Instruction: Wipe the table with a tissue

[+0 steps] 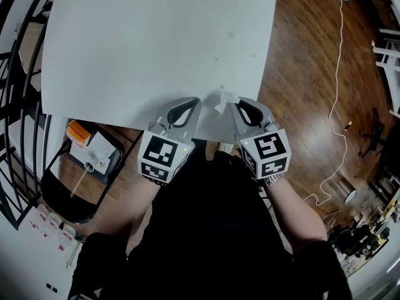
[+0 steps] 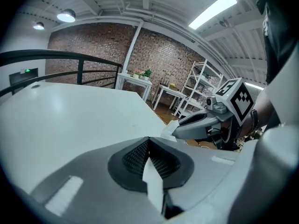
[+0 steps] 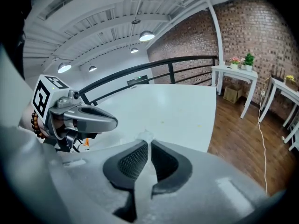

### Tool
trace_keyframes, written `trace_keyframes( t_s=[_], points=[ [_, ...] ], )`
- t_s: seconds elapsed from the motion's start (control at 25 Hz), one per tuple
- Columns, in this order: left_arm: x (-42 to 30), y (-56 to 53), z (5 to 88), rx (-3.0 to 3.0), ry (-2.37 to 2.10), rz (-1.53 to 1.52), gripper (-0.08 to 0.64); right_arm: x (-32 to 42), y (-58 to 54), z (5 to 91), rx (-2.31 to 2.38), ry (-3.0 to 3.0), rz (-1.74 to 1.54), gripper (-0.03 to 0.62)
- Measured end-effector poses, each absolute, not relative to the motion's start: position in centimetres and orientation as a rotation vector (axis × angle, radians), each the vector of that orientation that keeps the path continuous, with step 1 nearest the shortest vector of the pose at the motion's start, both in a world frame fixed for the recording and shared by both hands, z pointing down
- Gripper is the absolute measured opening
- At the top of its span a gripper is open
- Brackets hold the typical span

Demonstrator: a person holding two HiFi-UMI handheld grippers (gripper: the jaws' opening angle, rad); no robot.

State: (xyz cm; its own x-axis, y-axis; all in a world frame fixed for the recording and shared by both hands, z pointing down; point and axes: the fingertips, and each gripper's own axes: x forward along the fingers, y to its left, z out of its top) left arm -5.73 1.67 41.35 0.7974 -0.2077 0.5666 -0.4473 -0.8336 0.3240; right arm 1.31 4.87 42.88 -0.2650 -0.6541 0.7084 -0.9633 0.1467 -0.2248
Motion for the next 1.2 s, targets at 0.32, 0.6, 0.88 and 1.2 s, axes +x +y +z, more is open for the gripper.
trace_keyframes(
  t_s=[0.32,0.6,0.88,1.2],
  points=[
    [-6.1,0.8,42.6,2.521,-0.472,0.748,0.009,1.4,4.2,45.5,1.512,-1.923,0.937,0.012],
    [-6.0,-0.2,43.5,2.513,-0.467,0.751,0.009,1.3,3.6,47.2,1.48,-1.887,0.966,0.012],
    [-6.1,-0.6,43.8,2.504,-0.465,0.75,0.009,1.1,3.1,47.9,1.454,-1.875,0.969,0.012],
    [-6.0,-1.3,44.2,2.499,-0.461,0.744,0.009,0.7,2.2,48.2,1.445,-1.874,0.967,0.012]
  ],
)
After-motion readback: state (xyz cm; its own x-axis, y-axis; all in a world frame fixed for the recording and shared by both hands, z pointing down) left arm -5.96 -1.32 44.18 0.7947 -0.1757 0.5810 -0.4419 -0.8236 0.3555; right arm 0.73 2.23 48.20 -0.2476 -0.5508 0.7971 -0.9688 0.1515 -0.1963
